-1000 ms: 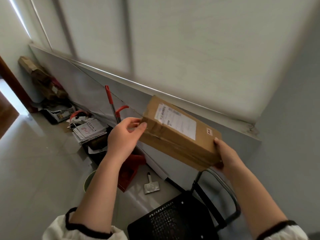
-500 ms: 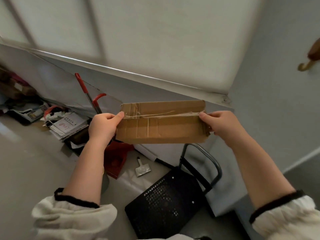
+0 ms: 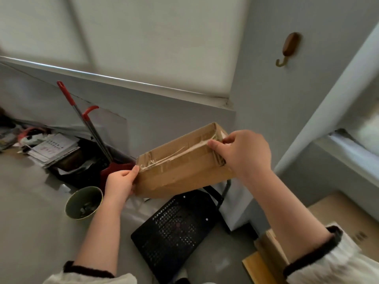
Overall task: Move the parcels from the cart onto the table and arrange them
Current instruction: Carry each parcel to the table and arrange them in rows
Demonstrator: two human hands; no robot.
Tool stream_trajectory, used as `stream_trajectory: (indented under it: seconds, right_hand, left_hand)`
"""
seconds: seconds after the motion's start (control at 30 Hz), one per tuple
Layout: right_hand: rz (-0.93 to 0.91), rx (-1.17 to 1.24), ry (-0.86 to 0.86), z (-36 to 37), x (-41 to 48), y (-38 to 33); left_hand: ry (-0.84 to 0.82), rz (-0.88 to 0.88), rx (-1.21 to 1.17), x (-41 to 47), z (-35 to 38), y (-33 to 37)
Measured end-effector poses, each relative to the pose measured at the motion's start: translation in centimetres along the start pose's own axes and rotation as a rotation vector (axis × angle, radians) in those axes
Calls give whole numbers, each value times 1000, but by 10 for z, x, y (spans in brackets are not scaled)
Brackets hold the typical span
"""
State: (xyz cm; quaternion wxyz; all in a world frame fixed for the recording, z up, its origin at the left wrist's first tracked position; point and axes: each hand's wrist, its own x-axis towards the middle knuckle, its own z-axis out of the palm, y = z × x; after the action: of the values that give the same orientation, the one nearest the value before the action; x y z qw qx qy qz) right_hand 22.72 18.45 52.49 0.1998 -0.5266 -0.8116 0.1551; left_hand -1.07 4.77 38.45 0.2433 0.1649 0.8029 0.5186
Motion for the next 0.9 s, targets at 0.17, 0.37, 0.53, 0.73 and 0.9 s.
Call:
stream_trajectory:
  seconds: [0.17, 0.37, 0.53, 0.73, 0.9]
  right_hand:
    - [26, 113, 33, -37, -77, 60]
    - [326, 591, 66, -92, -179, 151]
    - [565, 868, 217, -130, -280, 215]
    - [793, 851, 348, -140, -428, 255]
    - [928, 995, 451, -134, -535, 261]
  left_hand:
    - [24, 94, 44, -88, 15, -11]
    - [-29, 339, 74, -205, 38, 32]
    - [-314, 265, -176, -298, 71, 37]
    - [-544, 245, -89, -383, 86, -11]
    - [-671, 302, 17, -434, 77, -48]
